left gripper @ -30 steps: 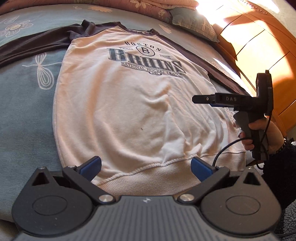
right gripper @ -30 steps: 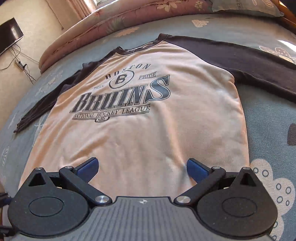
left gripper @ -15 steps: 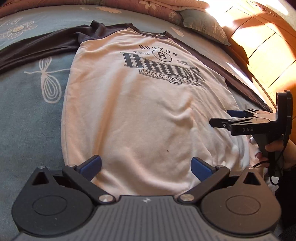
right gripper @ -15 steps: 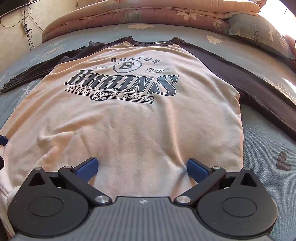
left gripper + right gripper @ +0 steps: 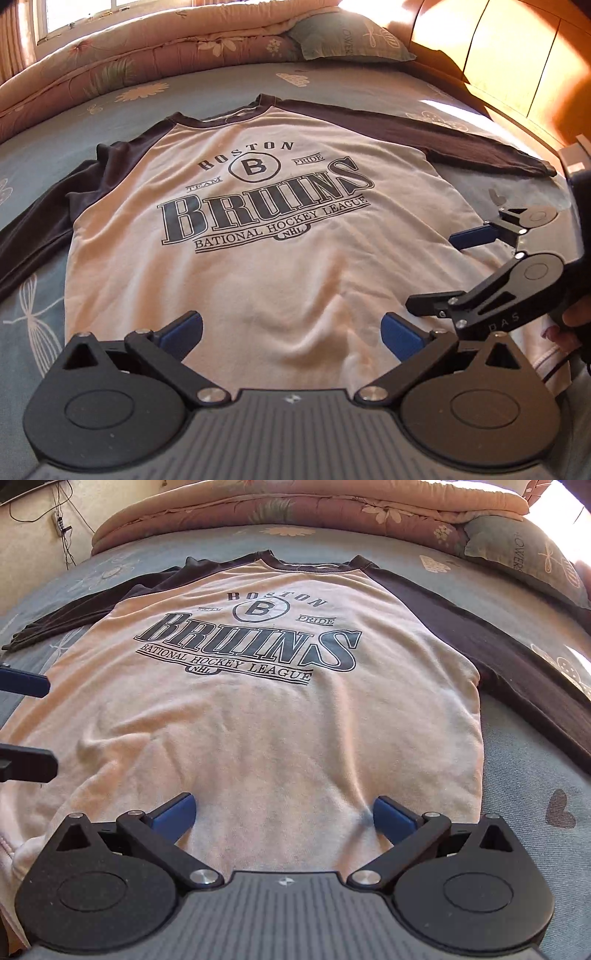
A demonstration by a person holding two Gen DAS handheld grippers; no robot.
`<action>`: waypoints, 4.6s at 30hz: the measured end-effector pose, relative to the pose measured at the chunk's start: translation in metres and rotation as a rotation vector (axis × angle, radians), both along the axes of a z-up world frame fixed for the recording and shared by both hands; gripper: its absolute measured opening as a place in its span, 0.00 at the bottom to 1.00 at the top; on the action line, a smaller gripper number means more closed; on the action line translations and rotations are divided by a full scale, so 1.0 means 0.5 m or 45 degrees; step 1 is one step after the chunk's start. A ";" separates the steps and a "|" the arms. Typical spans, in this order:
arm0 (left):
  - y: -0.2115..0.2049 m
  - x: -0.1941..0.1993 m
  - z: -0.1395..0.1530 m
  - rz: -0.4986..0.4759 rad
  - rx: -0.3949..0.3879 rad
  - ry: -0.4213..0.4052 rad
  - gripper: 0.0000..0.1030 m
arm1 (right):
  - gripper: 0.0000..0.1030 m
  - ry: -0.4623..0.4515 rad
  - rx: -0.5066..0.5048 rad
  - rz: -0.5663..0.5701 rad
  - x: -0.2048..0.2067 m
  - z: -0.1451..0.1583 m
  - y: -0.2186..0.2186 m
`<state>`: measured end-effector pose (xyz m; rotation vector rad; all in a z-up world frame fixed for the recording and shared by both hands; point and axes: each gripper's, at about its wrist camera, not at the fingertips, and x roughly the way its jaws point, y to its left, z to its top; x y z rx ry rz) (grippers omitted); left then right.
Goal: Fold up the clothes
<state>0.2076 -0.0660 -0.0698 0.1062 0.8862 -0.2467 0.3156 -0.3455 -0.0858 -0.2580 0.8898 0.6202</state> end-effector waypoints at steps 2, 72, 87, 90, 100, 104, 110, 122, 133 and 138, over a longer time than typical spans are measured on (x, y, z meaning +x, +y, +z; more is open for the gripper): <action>-0.001 -0.001 -0.035 0.006 0.018 0.092 0.98 | 1.00 0.007 -0.002 0.007 0.002 0.001 -0.001; 0.280 0.042 -0.009 0.317 -0.821 0.211 0.97 | 1.00 0.033 -0.008 -0.048 0.034 0.020 0.021; 0.274 -0.054 -0.054 0.111 -0.735 0.129 0.97 | 1.00 -0.028 0.139 -0.370 -0.284 0.180 -0.068; 0.273 -0.064 -0.055 0.063 -0.718 0.092 0.97 | 1.00 -0.011 0.187 -0.314 -0.279 0.186 -0.051; 0.274 0.016 0.004 0.013 -0.515 0.133 0.97 | 1.00 -0.010 0.164 -0.180 -0.142 0.148 0.087; 0.262 0.054 -0.030 0.027 -0.460 0.181 0.97 | 1.00 -0.006 0.091 -0.131 -0.117 0.098 0.166; 0.245 0.049 -0.041 -0.007 -0.391 0.157 0.99 | 1.00 -0.005 -0.028 -0.150 -0.139 0.026 0.195; 0.238 0.021 -0.041 -0.083 -0.274 0.146 0.99 | 1.00 -0.038 0.006 -0.143 -0.144 0.024 0.182; 0.263 0.009 -0.018 -0.104 -0.312 0.149 0.98 | 1.00 -0.198 0.112 -0.085 -0.173 0.004 0.148; 0.269 0.048 0.004 -0.148 -0.376 0.116 0.98 | 1.00 -0.261 0.150 -0.064 -0.181 -0.003 0.138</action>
